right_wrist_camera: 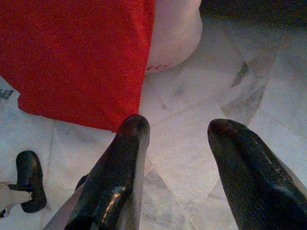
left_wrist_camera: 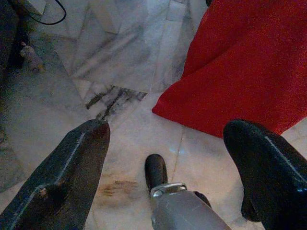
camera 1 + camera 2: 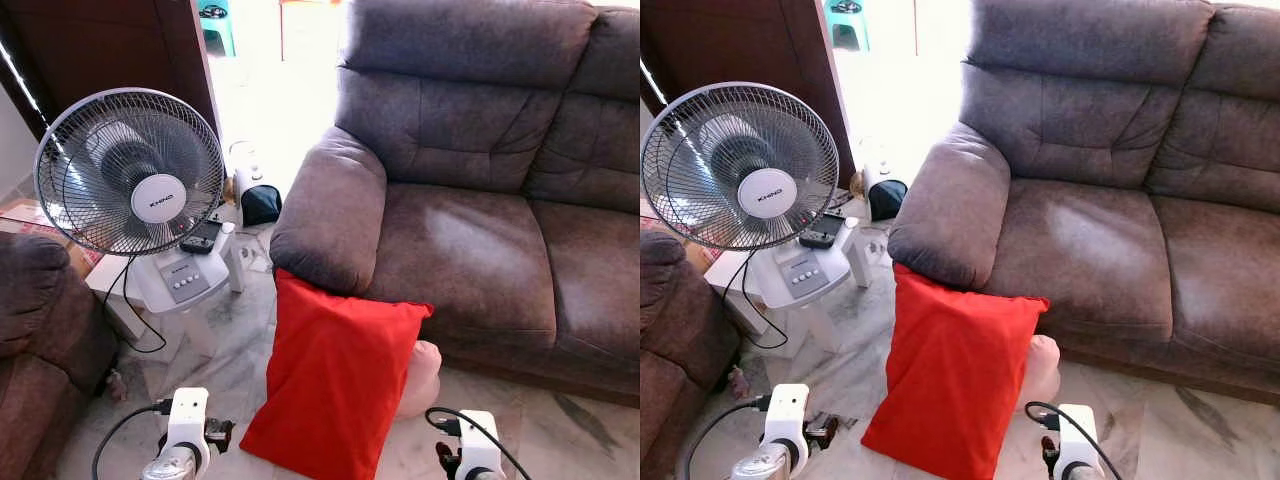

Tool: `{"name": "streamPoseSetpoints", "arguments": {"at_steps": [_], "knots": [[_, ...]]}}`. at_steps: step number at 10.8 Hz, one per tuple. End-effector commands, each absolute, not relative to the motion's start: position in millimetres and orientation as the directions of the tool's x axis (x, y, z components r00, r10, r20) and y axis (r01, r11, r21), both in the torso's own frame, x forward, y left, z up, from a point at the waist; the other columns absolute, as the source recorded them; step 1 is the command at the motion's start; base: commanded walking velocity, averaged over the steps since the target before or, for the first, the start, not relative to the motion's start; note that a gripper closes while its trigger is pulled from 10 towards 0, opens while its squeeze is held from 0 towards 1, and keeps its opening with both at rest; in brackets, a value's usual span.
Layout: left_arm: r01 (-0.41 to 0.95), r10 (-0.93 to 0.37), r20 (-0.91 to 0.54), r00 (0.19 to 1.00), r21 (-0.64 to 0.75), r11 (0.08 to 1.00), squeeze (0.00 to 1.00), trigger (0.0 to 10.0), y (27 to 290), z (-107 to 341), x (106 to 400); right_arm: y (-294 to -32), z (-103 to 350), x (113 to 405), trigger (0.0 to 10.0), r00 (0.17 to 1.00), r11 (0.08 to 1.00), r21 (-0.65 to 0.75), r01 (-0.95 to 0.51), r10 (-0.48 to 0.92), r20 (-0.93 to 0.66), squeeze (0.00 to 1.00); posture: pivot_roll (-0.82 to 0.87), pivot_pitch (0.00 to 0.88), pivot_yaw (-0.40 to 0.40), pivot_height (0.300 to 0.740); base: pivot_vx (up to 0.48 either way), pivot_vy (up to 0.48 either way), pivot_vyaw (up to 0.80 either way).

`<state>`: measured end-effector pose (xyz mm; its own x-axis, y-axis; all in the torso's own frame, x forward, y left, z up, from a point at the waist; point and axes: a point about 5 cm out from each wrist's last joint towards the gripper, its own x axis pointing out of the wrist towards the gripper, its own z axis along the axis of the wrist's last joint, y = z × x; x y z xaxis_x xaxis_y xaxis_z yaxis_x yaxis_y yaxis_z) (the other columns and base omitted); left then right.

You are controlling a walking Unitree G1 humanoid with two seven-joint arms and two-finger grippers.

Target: Move the pillow to the sofa from floor

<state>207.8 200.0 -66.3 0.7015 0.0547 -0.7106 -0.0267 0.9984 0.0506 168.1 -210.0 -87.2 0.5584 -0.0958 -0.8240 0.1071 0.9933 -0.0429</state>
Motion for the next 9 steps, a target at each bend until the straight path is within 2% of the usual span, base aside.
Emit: {"name": "streamPoseSetpoints", "arguments": {"at_steps": [1, 3, 4, 5, 6, 9], "knots": [[-0.028, 0.059, -0.711, 0.701, 0.055, 0.998, 0.00, 10.0, 203, -66, 208, -212, -86, 170, 10.0, 0.567, 0.992, -0.040, 0.118, -0.100, -0.818, 0.00, 0.04, 0.000, -0.052, 0.736, 0.000, 0.000, 0.00], [-0.029, 0.071, -0.719, 0.692, 0.070, 0.997, 0.00, 10.0, 205, -67, 205, -216, -83, 173, 10.0, 0.578, 0.987, -0.036, 0.154, -0.120, -0.807, 0.00, 0.04, 0.000, -0.048, 0.736, 0.000, 0.000, 0.00], [-0.038, 0.085, -0.722, 0.687, 0.081, 0.996, 0.00, 10.0, 206, -68, 203, -219, -82, 175, 10.0, 0.579, 0.990, -0.075, 0.117, -0.129, -0.805, 0.00, 0.04, 0.000, -0.049, 0.736, 0.000, 0.000, 0.00], [-0.034, 0.088, -0.721, 0.688, 0.089, 0.995, 0.00, 10.0, 206, -69, 202, -216, -81, 178, 10.0, 0.583, 0.992, -0.082, 0.100, -0.125, -0.803, 0.00, 0.04, 0.000, -0.049, 0.736, 0.000, 0.000, 0.80], [-0.033, 0.091, -0.723, 0.685, 0.094, 0.995, 0.00, 10.0, 206, -69, 201, -215, -81, 179, 10.0, 0.582, 0.991, -0.069, 0.113, -0.123, -0.804, 0.00, 0.04, 0.000, -0.051, 0.736, 0.000, -0.281, 0.80], [-0.040, 0.102, -0.722, 0.684, 0.102, 0.994, 0.00, 10.0, 206, -69, 202, -208, -78, 189, 10.0, 0.610, 0.990, -0.045, 0.131, -0.116, -0.784, 0.00, 0.04, 0.000, -0.056, 0.736, 0.000, -0.299, 0.00]]}}
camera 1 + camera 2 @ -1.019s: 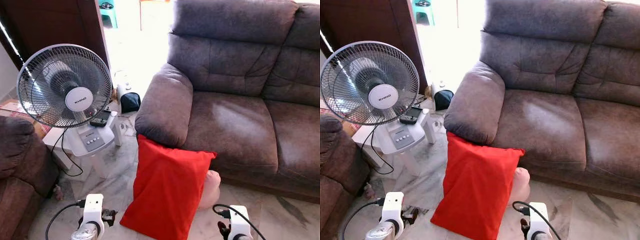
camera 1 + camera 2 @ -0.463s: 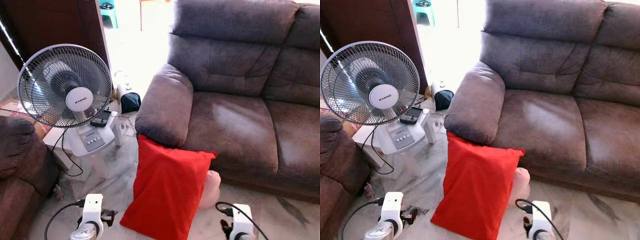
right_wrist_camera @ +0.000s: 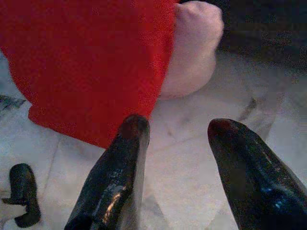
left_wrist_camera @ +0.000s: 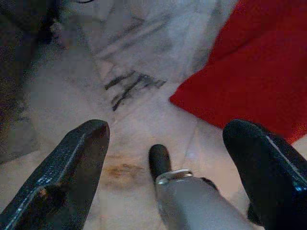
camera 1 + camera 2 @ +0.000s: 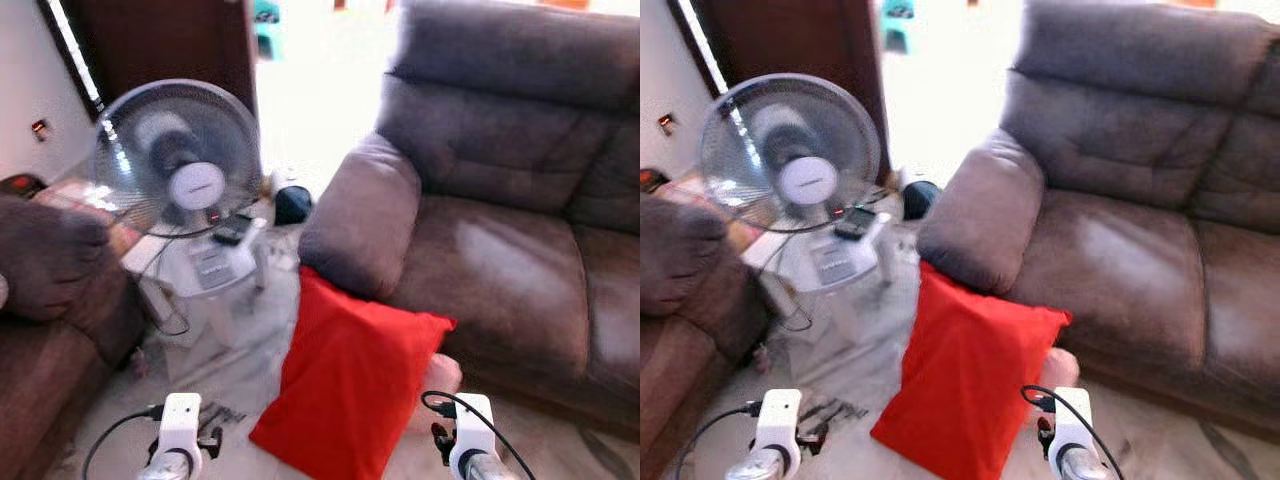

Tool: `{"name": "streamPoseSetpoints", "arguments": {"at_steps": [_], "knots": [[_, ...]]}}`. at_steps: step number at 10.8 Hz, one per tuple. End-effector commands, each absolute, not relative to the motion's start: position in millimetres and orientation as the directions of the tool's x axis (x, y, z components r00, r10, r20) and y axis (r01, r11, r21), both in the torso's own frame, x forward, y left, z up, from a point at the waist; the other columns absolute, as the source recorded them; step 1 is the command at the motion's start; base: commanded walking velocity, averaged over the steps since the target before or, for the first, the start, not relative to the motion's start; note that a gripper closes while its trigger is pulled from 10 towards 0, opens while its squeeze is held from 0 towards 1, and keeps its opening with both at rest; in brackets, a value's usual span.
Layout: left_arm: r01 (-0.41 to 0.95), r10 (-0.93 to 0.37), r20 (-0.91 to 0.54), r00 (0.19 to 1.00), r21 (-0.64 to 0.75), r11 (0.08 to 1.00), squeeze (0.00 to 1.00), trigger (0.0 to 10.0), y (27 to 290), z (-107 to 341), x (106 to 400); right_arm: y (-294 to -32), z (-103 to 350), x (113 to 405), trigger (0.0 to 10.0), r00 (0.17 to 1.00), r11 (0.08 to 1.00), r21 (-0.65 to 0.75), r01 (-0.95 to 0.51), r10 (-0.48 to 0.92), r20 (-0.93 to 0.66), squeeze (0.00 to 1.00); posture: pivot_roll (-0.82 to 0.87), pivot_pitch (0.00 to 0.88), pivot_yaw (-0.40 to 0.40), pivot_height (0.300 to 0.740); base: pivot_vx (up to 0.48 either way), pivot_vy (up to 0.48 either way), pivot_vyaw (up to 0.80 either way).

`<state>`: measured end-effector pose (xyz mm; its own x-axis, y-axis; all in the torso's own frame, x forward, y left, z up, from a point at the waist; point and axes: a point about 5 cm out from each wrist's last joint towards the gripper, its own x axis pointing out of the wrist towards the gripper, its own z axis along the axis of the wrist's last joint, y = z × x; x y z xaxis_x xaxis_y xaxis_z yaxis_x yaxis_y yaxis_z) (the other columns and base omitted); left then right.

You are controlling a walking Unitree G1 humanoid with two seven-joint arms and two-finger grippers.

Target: Move the pillow to the sofa from floor

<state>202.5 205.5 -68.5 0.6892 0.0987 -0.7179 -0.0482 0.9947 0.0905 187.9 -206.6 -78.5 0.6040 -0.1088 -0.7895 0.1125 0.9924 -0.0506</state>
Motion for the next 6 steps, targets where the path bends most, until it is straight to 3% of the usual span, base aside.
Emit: {"name": "streamPoseSetpoints", "arguments": {"at_steps": [1, 3, 6], "knots": [[-0.041, 0.102, -0.722, 0.684, 0.101, 0.994, 0.00, 10.0, 205.8, -69.0, 201.7, -207.7, -75.9, 192.2, 10.0, 0.618, 0.992, -0.068, 0.102, -0.117, -0.777, 0.00, 0.04, 0.000, -0.058, 0.736, 0.000, -0.304, 0.00], [-0.042, 0.101, -0.723, 0.684, 0.099, 0.994, 0.00, 10.0, 204.2, -69.5, 201.3, -208.6, -75.3, 192.9, 10.0, 0.621, 0.992, -0.072, 0.100, -0.119, -0.775, 0.00, 0.04, 0.000, -0.060, 0.736, 0.000, -0.306, 0.80], [-0.046, 0.100, -0.722, 0.685, 0.095, 0.994, 0.00, 10.0, 203.4, -69.2, 202.2, -209.1, -73.7, 194.5, 10.0, 0.641, 0.992, -0.079, 0.094, -0.121, -0.758, 0.00, 0.04, 0.000, -0.061, 0.736, 0.000, -0.303, 0.00]]}}
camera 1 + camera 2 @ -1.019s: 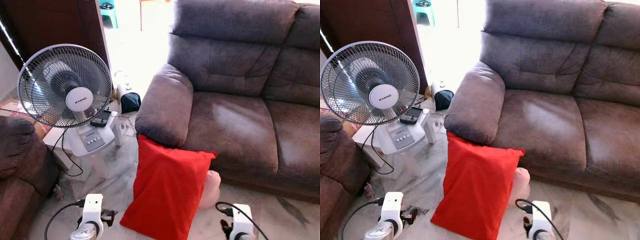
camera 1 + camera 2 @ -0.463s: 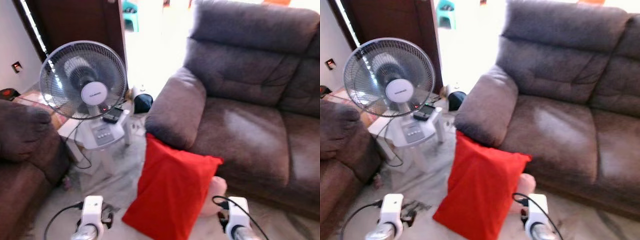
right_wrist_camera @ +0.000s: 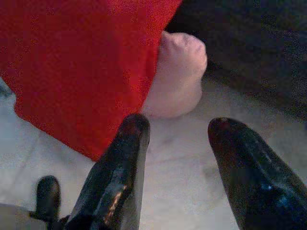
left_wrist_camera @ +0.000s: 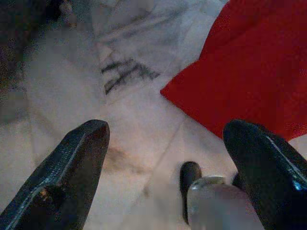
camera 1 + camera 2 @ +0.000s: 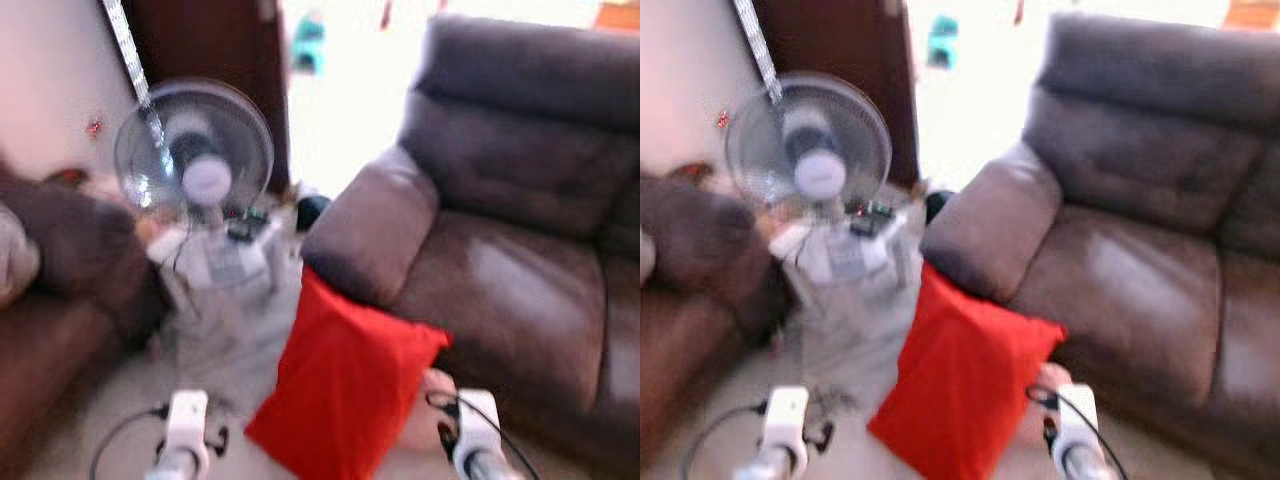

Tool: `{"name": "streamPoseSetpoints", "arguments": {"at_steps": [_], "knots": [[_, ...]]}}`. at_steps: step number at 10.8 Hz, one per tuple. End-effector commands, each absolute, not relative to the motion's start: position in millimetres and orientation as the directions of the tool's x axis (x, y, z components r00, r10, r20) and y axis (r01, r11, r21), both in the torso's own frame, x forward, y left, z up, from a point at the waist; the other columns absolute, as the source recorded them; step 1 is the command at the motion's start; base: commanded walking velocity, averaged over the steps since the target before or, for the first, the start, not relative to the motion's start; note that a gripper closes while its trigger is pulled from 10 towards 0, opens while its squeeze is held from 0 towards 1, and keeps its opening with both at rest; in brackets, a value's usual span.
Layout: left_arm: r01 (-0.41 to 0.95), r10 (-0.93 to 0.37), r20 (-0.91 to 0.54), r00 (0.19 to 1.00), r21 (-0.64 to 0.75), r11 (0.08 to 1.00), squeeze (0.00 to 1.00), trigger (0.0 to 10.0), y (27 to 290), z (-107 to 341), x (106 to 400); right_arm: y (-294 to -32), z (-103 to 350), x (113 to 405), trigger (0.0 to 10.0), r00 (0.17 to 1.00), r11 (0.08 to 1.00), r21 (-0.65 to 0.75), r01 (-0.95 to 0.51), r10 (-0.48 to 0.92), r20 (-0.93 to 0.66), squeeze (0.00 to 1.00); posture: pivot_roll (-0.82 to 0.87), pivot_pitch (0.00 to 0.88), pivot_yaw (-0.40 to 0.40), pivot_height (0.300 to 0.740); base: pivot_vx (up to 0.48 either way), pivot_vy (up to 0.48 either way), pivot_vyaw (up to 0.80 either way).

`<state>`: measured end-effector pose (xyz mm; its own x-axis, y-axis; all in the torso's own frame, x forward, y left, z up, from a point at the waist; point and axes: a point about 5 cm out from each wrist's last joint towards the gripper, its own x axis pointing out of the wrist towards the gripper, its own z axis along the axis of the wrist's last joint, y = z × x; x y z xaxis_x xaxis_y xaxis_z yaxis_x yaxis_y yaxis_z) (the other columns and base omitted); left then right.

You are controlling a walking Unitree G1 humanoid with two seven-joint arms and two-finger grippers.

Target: Move the pillow to the sofa from floor

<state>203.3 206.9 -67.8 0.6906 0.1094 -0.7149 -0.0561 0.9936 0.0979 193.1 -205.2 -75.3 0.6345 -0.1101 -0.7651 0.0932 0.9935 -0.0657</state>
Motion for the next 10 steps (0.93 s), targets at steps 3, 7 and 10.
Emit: {"name": "streamPoseSetpoints", "arguments": {"at_steps": [3, 7, 10], "knots": [[-0.051, 0.104, -0.723, 0.683, 0.095, 0.994, 0.00, 10.0, 204.2, -69.5, 201.5, -204.5, -73.7, 195.5, 10.0, 0.651, 0.991, -0.033, 0.130, -0.110, -0.751, 0.00, 0.04, 0.000, -0.063, 0.736, 0.000, -0.199, 0.53], [-0.066, 0.104, -0.721, 0.685, 0.081, 0.995, 0.00, 10.0, 202.8, -69.5, 201.9, -205.0, -72.2, 197.6, 10.0, 0.662, 0.993, -0.030, 0.113, -0.098, -0.743, 0.00, 0.03, 0.001, -0.064, 0.736, 0.000, 0.000, 0.00], [-0.078, 0.102, -0.717, 0.690, 0.066, 0.995, 0.00, 10.0, 201.5, -68.8, 203.4, -213.5, -75.0, 189.7, 10.0, 0.642, 0.992, -0.029, 0.125, -0.103, -0.759, 0.00, 0.03, 0.008, -0.066, 0.736, 0.000, 0.000, 0.00]]}}
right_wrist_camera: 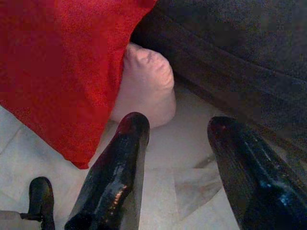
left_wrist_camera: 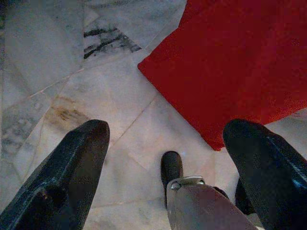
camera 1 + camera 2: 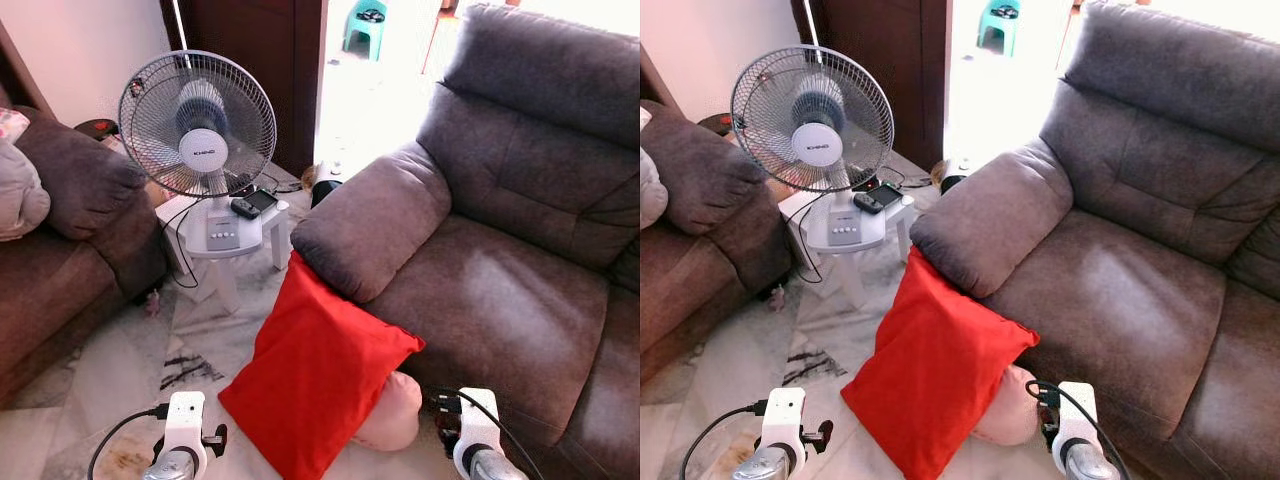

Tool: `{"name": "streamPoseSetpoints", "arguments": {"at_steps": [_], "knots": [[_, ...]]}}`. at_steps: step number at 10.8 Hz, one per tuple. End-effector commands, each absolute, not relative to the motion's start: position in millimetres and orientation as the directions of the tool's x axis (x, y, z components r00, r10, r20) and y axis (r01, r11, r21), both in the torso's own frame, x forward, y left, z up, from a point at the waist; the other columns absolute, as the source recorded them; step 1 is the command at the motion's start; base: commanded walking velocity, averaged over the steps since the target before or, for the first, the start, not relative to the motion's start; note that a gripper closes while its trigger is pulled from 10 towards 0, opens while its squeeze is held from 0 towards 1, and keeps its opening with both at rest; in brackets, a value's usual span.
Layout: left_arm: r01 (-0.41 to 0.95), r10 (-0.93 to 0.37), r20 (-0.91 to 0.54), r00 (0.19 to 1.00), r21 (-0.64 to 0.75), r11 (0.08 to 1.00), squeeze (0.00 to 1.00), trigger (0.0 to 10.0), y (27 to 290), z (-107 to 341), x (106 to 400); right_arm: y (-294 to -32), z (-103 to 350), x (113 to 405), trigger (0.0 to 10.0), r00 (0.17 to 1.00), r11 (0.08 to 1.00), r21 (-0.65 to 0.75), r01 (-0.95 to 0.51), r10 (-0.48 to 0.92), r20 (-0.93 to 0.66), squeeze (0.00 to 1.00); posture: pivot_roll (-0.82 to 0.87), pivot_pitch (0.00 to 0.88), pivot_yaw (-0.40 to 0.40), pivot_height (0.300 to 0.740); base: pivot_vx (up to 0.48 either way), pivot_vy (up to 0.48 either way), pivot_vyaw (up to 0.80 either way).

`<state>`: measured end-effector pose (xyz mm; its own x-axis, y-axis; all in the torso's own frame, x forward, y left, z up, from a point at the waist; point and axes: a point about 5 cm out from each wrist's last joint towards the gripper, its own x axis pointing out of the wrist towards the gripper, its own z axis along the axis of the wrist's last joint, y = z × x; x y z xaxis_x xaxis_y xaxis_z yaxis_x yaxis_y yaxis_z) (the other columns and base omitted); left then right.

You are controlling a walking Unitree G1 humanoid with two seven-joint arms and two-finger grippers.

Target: Move the pillow to the sofa from floor

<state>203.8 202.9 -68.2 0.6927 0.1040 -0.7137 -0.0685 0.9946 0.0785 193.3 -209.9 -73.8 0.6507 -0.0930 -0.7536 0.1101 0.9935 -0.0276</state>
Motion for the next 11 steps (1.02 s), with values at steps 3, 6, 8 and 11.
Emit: {"name": "streamPoseSetpoints", "arguments": {"at_steps": [3, 6, 8, 11], "knots": [[-0.079, 0.104, -0.717, 0.690, 0.068, 0.995, 0.00, 10.0, 202, -69, 204, -215, -74, 190, 10.0, 0.644, 0.991, -0.034, 0.129, -0.110, -0.757, 0.00, 0.03, 0.015, -0.066, 0.736, 0.000, 0.000, 0.00], [-0.080, 0.106, -0.717, 0.689, 0.071, 0.994, 0.00, 10.0, 203, -69, 203, -214, -73, 193, 10.0, 0.648, 0.993, -0.032, 0.117, -0.100, -0.755, 0.00, 0.03, 0.018, -0.066, 0.736, 0.181, 0.000, 0.00], [-0.080, 0.106, -0.716, 0.690, 0.070, 0.994, 0.00, 10.0, 203, -69, 203, -199, -72, 202, 10.0, 0.652, 0.996, -0.035, 0.084, -0.081, -0.754, 0.00, 0.04, 0.013, -0.067, 0.736, 0.296, 0.000, 0.00], [-0.074, 0.103, -0.715, 0.691, 0.071, 0.995, 0.00, 10.0, 203, -69, 203, -193, -73, 201, 10.0, 0.649, 0.994, 0.001, 0.113, -0.073, -0.757, 0.00, 0.04, 0.000, -0.063, 0.736, 0.317, 0.000, -0.27]]}}
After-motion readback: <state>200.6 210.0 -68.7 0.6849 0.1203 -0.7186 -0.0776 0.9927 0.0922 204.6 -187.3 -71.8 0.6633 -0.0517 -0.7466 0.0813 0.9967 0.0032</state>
